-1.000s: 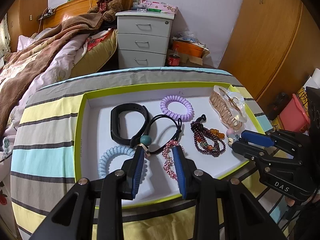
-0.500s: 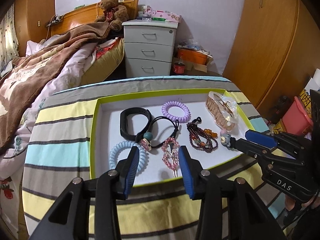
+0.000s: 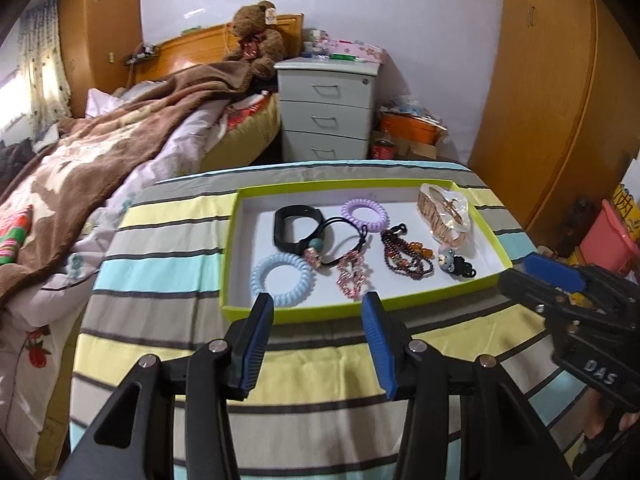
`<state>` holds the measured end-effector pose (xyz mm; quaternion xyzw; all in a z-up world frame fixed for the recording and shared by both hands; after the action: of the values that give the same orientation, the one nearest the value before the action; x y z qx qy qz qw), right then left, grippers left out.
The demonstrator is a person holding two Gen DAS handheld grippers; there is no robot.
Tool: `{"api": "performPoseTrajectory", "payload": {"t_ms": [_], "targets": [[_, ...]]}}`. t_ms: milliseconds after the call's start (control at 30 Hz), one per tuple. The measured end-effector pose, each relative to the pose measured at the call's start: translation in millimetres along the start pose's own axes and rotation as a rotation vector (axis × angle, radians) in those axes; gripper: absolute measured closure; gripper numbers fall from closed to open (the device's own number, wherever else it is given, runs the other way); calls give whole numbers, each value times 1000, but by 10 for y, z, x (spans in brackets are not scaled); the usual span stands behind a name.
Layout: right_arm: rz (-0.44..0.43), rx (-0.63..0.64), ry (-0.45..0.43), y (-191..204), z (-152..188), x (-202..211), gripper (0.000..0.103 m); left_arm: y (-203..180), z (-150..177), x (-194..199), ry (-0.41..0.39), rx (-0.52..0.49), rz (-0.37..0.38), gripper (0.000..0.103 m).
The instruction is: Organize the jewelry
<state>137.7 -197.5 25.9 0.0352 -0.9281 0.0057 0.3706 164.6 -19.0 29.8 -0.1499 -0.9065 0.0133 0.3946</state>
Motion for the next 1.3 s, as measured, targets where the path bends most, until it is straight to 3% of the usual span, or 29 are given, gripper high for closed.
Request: {"api": "performPoseTrajectory", "payload": {"t_ms": [500,1300], "targets": [[75,-7,-92,154,242,415,57,-115,312,356,-59,26,-87,55],[79,-20,-96,189,314,444,57,-112,436,439,-63,57,-112,55]]}}
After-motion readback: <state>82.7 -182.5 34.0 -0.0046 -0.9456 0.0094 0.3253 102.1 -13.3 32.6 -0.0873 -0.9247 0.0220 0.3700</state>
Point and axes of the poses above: each gripper's, at about its wrist camera, not at the fingertips, and x roughly against the way its jaws point, y to its left, z to its underside, the point moved 1 cm from there along -x, roughly the way its jaws point, and after that the axes turned 10 degrees about z, right-handed, at the moved point
